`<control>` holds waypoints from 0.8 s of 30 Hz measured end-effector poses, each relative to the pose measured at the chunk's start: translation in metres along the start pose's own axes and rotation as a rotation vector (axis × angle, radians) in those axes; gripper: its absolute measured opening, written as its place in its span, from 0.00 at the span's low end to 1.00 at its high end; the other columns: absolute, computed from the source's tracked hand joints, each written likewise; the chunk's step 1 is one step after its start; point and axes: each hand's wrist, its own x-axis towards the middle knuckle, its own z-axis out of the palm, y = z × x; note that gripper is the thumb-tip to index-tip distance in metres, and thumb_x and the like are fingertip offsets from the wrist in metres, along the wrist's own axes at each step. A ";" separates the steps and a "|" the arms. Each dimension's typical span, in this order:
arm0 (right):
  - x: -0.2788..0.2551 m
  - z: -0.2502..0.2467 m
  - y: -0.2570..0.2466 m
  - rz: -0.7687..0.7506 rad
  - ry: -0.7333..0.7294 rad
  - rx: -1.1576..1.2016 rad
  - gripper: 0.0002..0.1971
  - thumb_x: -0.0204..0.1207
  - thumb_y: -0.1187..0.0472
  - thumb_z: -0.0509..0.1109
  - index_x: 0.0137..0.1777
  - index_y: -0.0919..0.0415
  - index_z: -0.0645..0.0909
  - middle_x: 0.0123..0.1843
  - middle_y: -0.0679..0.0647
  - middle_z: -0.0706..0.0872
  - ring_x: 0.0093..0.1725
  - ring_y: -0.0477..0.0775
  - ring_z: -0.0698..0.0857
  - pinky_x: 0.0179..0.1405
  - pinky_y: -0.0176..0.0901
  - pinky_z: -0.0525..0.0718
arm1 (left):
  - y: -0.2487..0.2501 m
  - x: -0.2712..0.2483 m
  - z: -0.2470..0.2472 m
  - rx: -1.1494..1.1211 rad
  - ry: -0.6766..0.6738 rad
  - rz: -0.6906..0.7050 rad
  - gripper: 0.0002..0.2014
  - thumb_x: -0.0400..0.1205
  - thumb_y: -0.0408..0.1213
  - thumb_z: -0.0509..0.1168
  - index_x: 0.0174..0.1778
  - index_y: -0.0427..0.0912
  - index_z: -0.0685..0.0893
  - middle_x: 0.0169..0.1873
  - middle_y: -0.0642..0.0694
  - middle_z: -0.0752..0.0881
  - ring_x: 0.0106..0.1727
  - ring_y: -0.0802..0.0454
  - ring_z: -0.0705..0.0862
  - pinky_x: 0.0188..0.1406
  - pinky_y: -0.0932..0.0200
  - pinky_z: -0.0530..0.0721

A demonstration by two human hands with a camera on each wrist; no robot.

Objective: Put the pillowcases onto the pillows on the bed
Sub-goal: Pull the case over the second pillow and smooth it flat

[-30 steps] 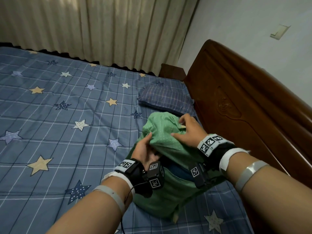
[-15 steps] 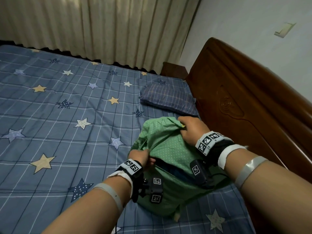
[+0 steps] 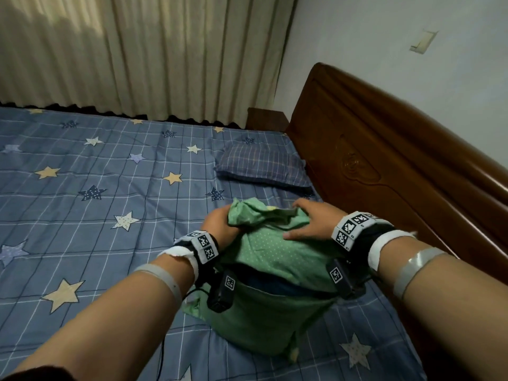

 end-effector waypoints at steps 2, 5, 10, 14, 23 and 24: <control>-0.012 0.000 0.030 0.081 -0.067 0.036 0.40 0.62 0.29 0.76 0.71 0.47 0.76 0.63 0.46 0.84 0.62 0.54 0.84 0.62 0.48 0.82 | -0.008 0.003 -0.008 0.008 0.122 -0.050 0.14 0.78 0.36 0.73 0.59 0.45 0.87 0.52 0.40 0.91 0.54 0.41 0.88 0.51 0.57 0.78; -0.025 0.008 0.061 0.150 -0.008 0.013 0.18 0.72 0.49 0.75 0.61 0.45 0.81 0.61 0.52 0.87 0.61 0.59 0.85 0.57 0.47 0.83 | -0.018 0.005 -0.018 0.018 0.220 -0.132 0.15 0.78 0.33 0.70 0.60 0.43 0.86 0.53 0.38 0.90 0.55 0.36 0.87 0.50 0.55 0.78; -0.026 0.019 0.063 0.179 0.187 0.099 0.17 0.74 0.61 0.68 0.62 0.50 0.81 0.61 0.58 0.87 0.61 0.64 0.84 0.55 0.49 0.81 | -0.011 0.015 -0.029 -0.151 0.017 -0.206 0.34 0.72 0.35 0.80 0.72 0.41 0.72 0.58 0.44 0.83 0.58 0.45 0.82 0.62 0.49 0.81; -0.027 0.027 0.053 0.168 0.137 0.471 0.23 0.74 0.59 0.74 0.66 0.52 0.71 0.59 0.55 0.82 0.58 0.63 0.85 0.51 0.55 0.86 | -0.011 0.015 -0.038 0.049 -0.043 -0.191 0.30 0.70 0.40 0.81 0.68 0.41 0.80 0.59 0.40 0.88 0.61 0.39 0.86 0.63 0.44 0.84; -0.025 0.003 -0.002 -0.151 0.049 0.511 0.24 0.76 0.50 0.75 0.71 0.51 0.78 0.66 0.50 0.86 0.65 0.52 0.85 0.66 0.48 0.81 | 0.015 0.014 -0.083 0.355 0.108 -0.162 0.16 0.81 0.38 0.66 0.65 0.42 0.82 0.60 0.33 0.87 0.60 0.31 0.84 0.56 0.47 0.80; -0.024 -0.002 -0.009 -0.189 0.065 0.562 0.20 0.79 0.53 0.73 0.70 0.52 0.78 0.66 0.50 0.86 0.64 0.51 0.85 0.66 0.47 0.81 | 0.025 0.017 -0.091 0.323 0.186 -0.148 0.16 0.81 0.36 0.65 0.65 0.42 0.82 0.60 0.32 0.87 0.60 0.30 0.84 0.57 0.46 0.80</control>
